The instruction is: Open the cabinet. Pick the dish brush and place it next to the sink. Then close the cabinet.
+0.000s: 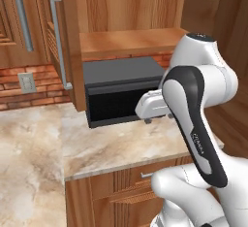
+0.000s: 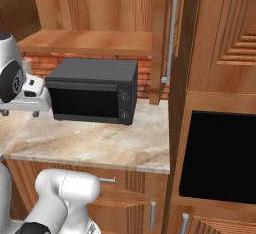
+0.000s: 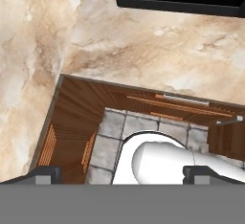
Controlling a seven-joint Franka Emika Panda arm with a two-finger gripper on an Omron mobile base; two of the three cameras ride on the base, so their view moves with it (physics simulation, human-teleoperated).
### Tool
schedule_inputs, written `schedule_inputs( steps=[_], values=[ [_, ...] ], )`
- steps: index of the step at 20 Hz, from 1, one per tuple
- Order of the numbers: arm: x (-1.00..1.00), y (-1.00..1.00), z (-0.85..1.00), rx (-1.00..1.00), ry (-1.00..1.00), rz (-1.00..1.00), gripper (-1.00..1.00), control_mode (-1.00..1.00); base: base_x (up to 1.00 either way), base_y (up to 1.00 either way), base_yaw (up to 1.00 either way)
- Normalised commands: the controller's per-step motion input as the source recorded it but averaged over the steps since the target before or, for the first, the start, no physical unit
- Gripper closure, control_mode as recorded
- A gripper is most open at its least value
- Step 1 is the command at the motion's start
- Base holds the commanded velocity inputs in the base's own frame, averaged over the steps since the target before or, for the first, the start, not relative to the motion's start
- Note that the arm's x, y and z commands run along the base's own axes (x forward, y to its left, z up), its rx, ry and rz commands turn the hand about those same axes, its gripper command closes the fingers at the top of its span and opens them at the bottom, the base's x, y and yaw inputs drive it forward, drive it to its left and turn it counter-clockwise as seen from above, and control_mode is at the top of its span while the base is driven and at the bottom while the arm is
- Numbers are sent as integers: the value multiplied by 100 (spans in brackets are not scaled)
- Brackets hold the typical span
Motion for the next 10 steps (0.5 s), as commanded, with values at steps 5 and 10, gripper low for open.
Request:
schedule_inputs(
  steps=[5, 10],
  values=[
    [-10, 4, 3, 0, -4, 6, -100, -100, 0, 0, 0],
    [0, 0, 0, 0, 0, 1, -100, -100, 0, 0, 0]
  ],
)
